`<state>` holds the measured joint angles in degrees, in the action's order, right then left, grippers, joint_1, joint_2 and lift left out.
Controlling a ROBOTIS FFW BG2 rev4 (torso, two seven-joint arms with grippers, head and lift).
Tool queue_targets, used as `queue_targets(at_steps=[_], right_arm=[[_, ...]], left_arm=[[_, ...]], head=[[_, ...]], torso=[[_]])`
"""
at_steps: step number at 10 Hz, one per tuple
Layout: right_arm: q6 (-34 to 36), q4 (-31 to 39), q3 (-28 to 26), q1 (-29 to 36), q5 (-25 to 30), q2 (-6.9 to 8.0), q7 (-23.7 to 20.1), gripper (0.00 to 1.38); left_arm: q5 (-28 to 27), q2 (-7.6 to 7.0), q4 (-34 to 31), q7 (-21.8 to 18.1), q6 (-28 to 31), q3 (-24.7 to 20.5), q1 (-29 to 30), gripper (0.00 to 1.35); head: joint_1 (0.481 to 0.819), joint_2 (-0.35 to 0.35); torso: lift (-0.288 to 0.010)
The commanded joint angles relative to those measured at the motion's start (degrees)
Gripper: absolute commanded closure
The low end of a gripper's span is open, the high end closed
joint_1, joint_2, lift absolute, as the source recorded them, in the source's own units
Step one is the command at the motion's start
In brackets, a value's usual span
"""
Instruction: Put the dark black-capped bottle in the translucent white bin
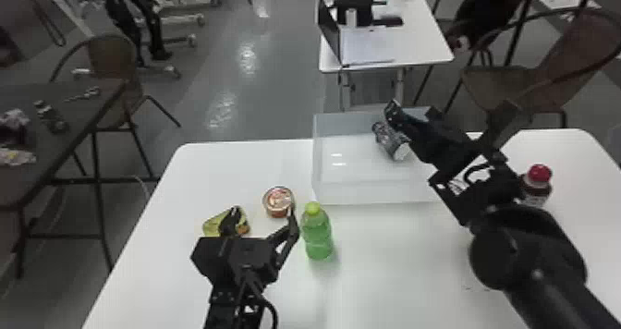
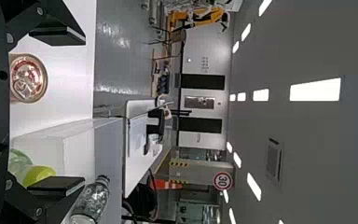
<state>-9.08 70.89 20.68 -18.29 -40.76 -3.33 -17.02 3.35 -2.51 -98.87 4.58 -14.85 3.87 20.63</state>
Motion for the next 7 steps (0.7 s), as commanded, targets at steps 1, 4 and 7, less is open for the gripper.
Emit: queue_targets(at_steps=[1,4,7], right_arm=[[4.3,16.8,-3.3,8.7,6.1,-3.0,4.3,0.07],[5.0,32.1,-12.2,31.7,16.0,-4.49,12.6,0.09],[8.6,37.7,-16.3,42.8,27.0,-4.31,14.4,0.09]], left_arm=[[-0.1,0.13,0.0,0.2,-0.2,0.4,-0.1,0.23],[0.1,0.22,0.0,0.2,-0.6,0.2,0.0,0.23],[0.1,0.4,-0.1,0.2,-1.1,-0.2,0.6,0.23]], head=[[0.687,0.177],[0.695,0.123],[0.695,0.042]], torso=[[-0.038],[-0.038],[-0.038]])
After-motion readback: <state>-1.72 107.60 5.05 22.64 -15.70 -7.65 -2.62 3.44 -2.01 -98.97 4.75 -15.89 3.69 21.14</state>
